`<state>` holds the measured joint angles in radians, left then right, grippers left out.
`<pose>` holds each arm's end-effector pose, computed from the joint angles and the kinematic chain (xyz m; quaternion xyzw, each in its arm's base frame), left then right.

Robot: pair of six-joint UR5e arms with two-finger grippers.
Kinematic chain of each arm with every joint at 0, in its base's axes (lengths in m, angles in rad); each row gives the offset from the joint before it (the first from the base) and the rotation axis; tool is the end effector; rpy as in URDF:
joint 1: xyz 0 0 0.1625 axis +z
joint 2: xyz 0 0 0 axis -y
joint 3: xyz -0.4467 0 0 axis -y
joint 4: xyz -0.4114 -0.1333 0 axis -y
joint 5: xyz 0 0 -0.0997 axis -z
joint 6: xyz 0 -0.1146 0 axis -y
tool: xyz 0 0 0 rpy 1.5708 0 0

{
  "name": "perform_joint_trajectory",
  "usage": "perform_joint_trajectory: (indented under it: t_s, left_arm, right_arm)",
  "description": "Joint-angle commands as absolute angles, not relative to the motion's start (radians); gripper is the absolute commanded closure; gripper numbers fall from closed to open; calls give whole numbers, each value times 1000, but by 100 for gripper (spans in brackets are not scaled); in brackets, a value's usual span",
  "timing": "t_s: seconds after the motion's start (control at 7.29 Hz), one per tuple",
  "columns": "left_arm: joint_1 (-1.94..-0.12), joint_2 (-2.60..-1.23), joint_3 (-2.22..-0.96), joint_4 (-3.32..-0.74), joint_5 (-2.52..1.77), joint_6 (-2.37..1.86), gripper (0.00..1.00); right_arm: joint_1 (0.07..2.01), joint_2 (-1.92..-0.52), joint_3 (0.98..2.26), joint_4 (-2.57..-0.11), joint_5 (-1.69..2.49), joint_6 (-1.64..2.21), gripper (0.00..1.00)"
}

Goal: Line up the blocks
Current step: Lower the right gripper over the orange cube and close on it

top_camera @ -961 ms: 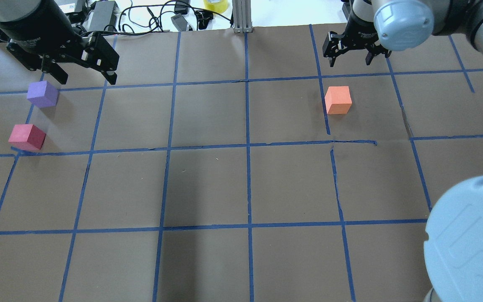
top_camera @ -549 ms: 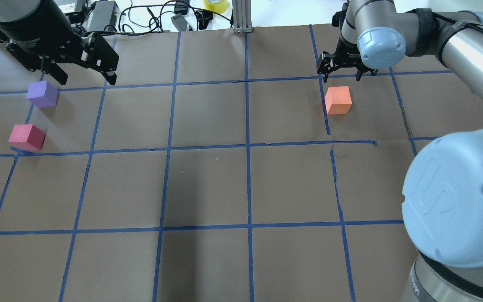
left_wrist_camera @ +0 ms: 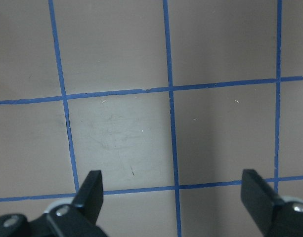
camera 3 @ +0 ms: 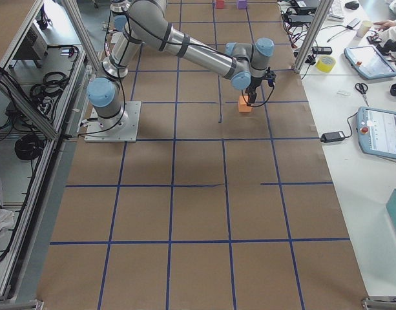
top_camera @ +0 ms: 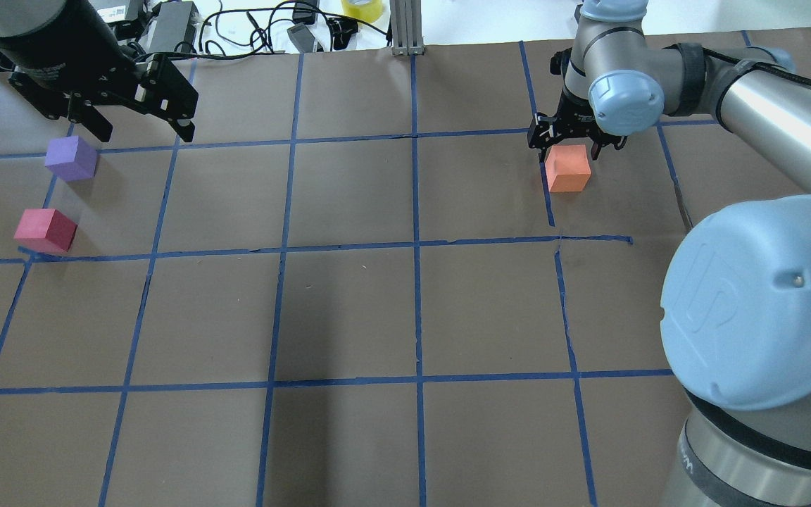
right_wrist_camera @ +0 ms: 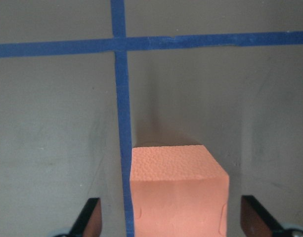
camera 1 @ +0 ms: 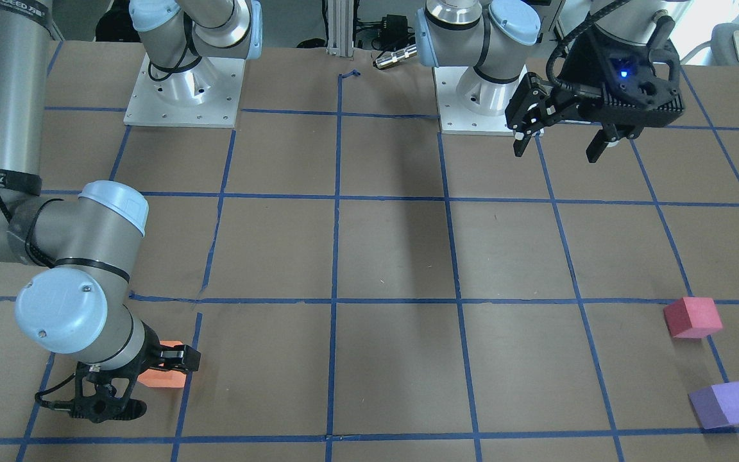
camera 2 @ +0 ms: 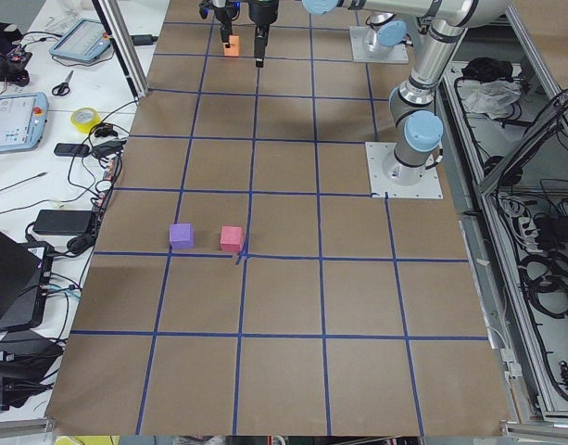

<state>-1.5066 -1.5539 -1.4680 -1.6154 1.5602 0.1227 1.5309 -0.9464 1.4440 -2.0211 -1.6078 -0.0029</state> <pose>-0.1016 -0.5165 0.5515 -0.0294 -0.9988 0.0379 0.0018 0.1004 -0.7214 0.2094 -0.0181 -0.9994 -0.0240 0.0180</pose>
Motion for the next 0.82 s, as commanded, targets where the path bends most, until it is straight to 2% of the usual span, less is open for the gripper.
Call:
perform_joint_trajectory:
  t_s: [0.0,0.41,0.55,0.69]
  left_arm:
    - [-1506,-1554,-1468,-1615,1560,123,0]
    - [-1505,-1554,-1468,-1615,1560,123,0]
    - [-1505,-1554,-1468,-1615,1560,123,0]
    - [-1505,-1554,-1468,-1615,1559,123,0]
  right_arm:
    - [1531,-940,1473,-2034,-1612,-9,8]
    - [1532,-949,1483,-2077,-1605,1,66]
    - [1560,-956,1477,-2074,-1602,55,76]
    - [1618,-953,1461,-2086,-1600,151,77]
